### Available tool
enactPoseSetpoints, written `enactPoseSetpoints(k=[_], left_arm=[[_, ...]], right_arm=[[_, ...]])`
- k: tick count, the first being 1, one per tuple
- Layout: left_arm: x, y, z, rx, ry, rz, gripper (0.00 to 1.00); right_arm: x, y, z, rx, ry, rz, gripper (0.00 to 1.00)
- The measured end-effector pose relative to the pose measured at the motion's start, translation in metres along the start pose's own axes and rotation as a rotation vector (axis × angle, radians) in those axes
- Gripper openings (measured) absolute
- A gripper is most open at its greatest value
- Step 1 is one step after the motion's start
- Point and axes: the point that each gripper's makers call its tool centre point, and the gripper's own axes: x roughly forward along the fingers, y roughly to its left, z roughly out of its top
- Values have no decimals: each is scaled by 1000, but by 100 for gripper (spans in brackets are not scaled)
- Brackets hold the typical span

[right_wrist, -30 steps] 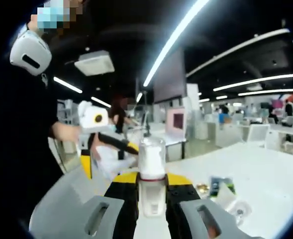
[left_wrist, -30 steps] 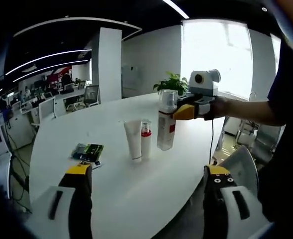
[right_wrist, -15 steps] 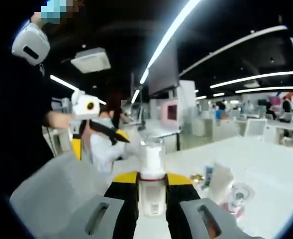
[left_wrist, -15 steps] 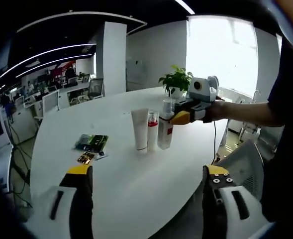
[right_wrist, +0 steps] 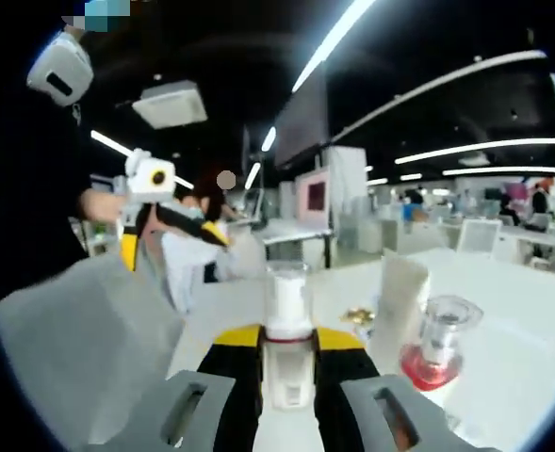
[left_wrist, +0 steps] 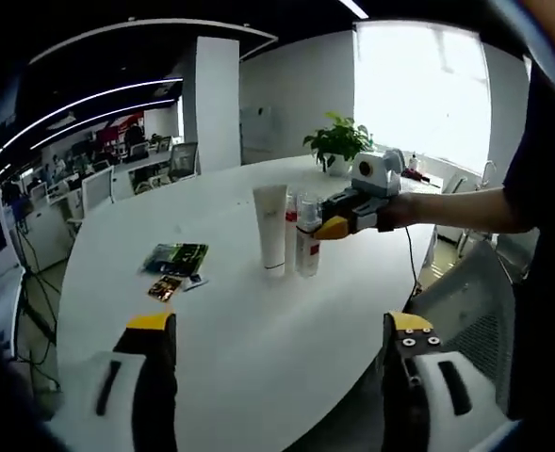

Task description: Arrange the skincare products in the storage area until every visible bottle or jar stands upright without overlapping.

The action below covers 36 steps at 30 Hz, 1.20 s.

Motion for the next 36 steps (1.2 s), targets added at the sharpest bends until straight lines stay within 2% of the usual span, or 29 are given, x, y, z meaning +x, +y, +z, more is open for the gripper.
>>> enactPoseSetpoints(k=[5, 16, 27, 36], left_arm=[[3, 2, -12, -4, 33, -2, 87], [10, 9, -12, 11, 53, -9, 85], [18, 6, -17, 15, 77, -34, 85], [18, 8, -22, 20, 100, -27, 84]], right_arm=[[1, -9, -15, 22, -20, -20, 11], [7, -19, -41, 42, 4, -26, 11], [9, -24, -43, 6, 10, -11, 11], [13, -31, -47, 4, 7, -18, 11]])
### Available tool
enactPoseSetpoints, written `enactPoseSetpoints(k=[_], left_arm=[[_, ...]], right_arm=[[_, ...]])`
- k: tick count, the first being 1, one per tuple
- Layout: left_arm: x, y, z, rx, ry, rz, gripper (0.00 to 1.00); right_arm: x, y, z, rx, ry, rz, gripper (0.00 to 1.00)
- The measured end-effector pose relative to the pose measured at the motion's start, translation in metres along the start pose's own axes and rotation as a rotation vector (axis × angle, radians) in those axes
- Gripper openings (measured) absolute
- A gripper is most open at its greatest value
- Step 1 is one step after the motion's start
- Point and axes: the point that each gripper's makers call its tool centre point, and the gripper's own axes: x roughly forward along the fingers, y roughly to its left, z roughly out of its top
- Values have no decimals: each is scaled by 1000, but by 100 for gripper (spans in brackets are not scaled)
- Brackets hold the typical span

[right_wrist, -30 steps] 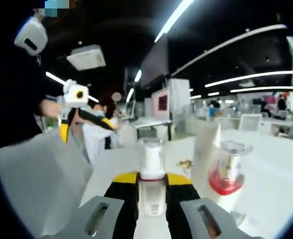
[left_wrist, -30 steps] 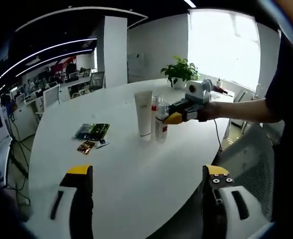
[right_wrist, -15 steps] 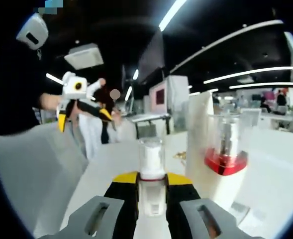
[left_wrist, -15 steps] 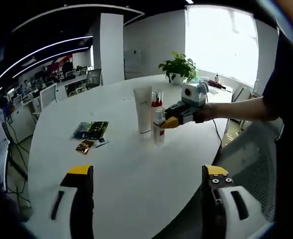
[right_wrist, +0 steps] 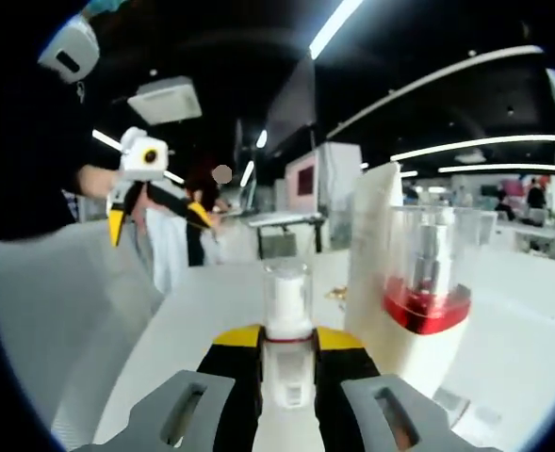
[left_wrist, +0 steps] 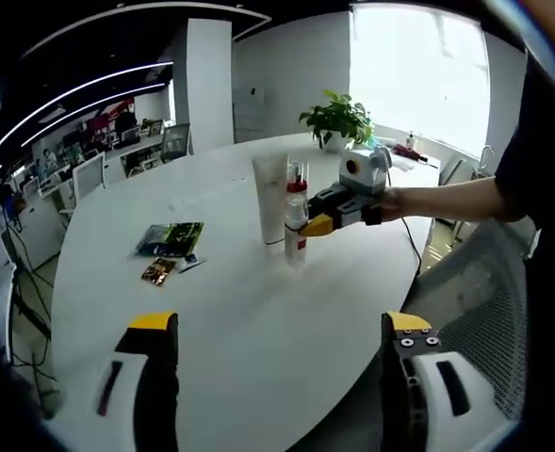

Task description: Arrange the skincare products in the storage area until every visible bottle or jar stands upright without overlapping.

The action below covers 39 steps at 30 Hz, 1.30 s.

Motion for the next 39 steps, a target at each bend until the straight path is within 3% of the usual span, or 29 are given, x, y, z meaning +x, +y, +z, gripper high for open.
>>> enactPoseSetpoints(k=[22, 26, 39], left_arm=[[2, -3, -8, -8, 25, -7, 84], [3, -4, -8, -8, 26, -10, 84], [5, -4, -10, -10, 33, -17, 84]], right_arm=[[-2, -9, -4, -9, 8, -31, 11], [-3, -10, 2, 0, -32, -38, 0], [1, -1, -20, 6, 94, -9, 5]])
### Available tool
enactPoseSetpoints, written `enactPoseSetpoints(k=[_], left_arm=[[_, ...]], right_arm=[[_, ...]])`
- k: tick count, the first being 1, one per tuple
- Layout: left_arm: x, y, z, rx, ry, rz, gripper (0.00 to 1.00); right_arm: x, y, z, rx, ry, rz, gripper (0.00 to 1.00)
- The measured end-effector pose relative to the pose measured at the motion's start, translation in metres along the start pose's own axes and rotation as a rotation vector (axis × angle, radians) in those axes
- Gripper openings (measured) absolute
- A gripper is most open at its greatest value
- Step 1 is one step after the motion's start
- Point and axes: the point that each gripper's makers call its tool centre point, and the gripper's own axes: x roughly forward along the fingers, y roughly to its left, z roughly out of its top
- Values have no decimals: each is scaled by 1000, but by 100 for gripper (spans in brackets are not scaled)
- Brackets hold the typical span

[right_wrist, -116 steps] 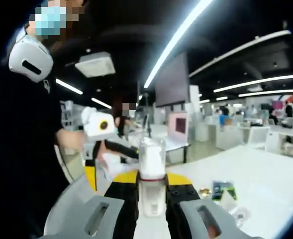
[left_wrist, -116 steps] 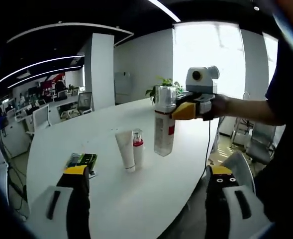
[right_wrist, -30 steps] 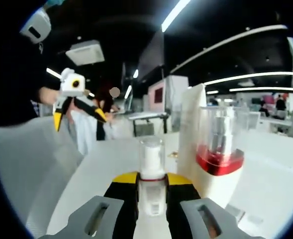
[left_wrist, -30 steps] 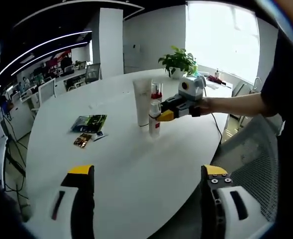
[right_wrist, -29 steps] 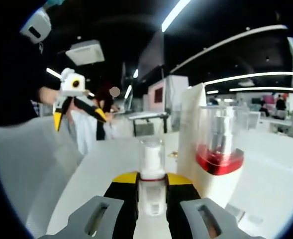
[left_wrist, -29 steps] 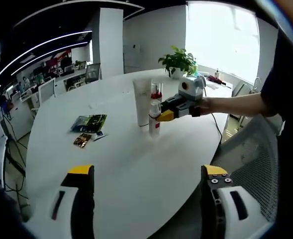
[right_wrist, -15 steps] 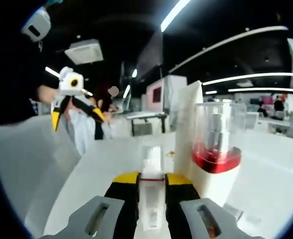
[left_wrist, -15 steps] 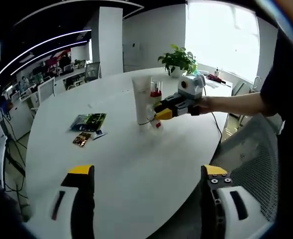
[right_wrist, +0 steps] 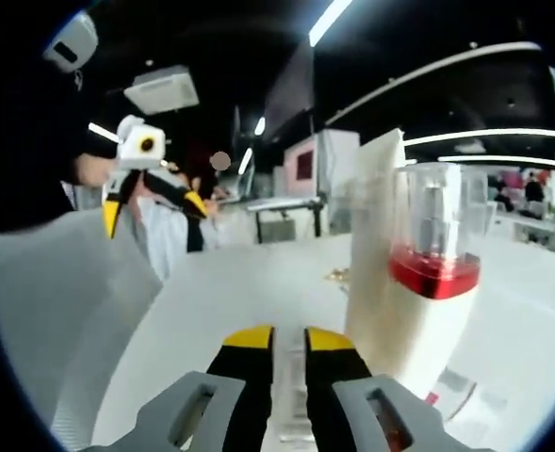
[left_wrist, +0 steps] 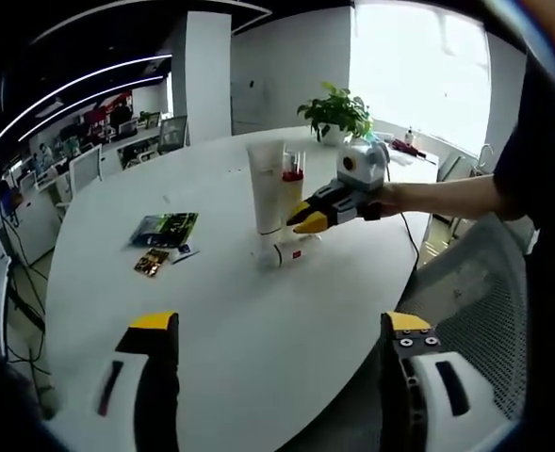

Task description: Arrange the skincare products in the storage area until every visible bottle or jar stands upright without overlapping.

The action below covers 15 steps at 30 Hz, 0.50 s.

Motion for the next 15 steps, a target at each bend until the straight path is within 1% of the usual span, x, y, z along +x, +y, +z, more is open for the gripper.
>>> enactPoseSetpoints(k=[1, 2, 3, 4, 5, 6, 7, 8, 9, 10, 11, 12, 13, 15], left_arm=[[0, 0, 0, -2, 1, -1, 84], [1, 0, 0, -5, 2, -2, 84], [1, -1, 1, -8, 4, -4, 84], [1, -2, 2, -10, 6, -7, 84], [0, -3, 4, -11, 6, -11, 84], [0, -4, 7, -12, 5, -16, 84], [-1, -4, 9, -11, 4, -19, 84], [-1, -3, 12, -9, 2, -21, 84], [-2, -2, 14, -9, -1, -21, 84], [-2, 0, 17, -11, -8, -20, 84], [-2, 1, 18, -16, -14, -20, 84], [-2, 2, 19, -23, -20, -19, 84], [-3, 3, 18, -32, -28, -18, 84], [-3, 3, 15, -49, -36, -17, 84]], right_arm=[[0, 0, -4, -24, 57, -9, 6], [0, 0, -6, -33, 99, -15, 7], [0, 2, -8, -35, 139, -14, 9], [0, 4, -11, -46, 206, -17, 12], [1, 3, -14, -77, 248, -28, 14], [1, 4, -17, -100, 310, -28, 15], [3, 10, -20, -89, 347, -14, 15], [6, 11, -24, -91, 401, -17, 16], [7, 10, -25, -127, 439, -26, 17], [7, 10, -29, -155, 485, -21, 16], [8, 10, -32, -149, 541, -38, 16], [9, 8, -33, -138, 556, -56, 16], [11, 4, -34, -135, 590, -83, 16], [15, 4, -31, -180, 629, -89, 15]])
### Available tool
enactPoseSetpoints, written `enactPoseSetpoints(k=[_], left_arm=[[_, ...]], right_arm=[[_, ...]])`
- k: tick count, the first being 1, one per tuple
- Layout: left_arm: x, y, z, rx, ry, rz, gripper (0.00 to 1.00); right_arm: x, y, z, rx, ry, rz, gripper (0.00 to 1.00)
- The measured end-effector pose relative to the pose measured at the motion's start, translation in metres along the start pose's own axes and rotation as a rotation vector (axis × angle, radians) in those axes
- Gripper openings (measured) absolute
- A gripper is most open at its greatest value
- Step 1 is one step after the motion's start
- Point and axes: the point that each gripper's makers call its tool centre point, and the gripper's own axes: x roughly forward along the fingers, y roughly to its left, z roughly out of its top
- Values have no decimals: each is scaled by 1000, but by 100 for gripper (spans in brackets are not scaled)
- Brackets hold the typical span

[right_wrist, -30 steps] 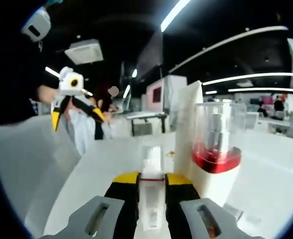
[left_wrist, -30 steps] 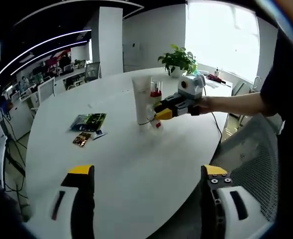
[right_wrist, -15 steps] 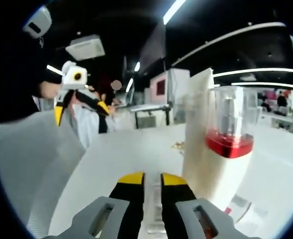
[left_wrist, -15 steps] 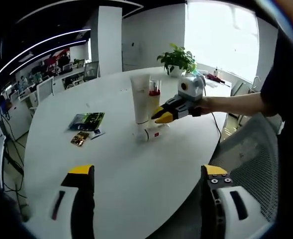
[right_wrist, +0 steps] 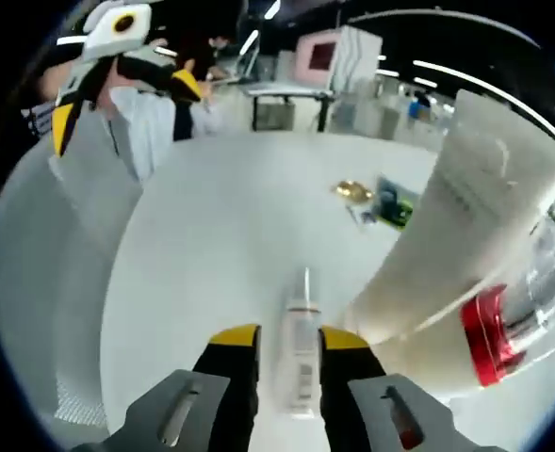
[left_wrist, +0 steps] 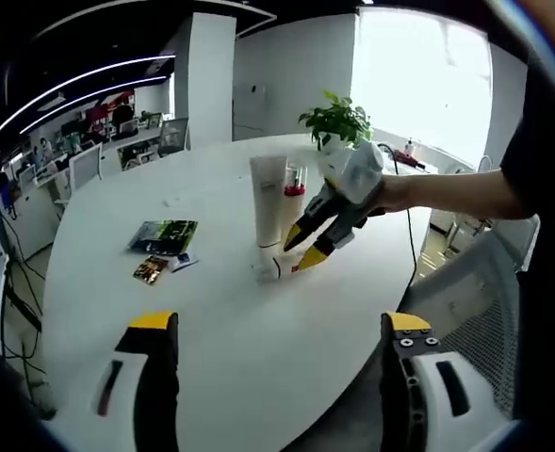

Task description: Arrange the skincare products in the storage area until every visible bottle or jar stands upright without overlapping.

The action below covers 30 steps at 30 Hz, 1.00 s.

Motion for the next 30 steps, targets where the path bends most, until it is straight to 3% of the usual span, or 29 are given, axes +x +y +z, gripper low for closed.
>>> enactPoseSetpoints(k=[4, 7, 12, 16, 30], left_arm=[[-4, -4, -9, -25, -6, -8, 84], [-7, -3, -15, -35, -5, -9, 84], [-9, 1, -19, -48, -19, 1, 84], [-8, 1, -22, -45, -30, 3, 84], [-12, 16, -34, -104, -54, 24, 83]], right_arm=[[4, 5, 12, -16, 56, 13, 18], [8, 6, 16, -61, 139, 12, 19], [20, 0, 25, -59, 181, 23, 19], [29, -5, 20, -102, 257, 24, 19], [52, 0, 17, -55, 347, 79, 14]])
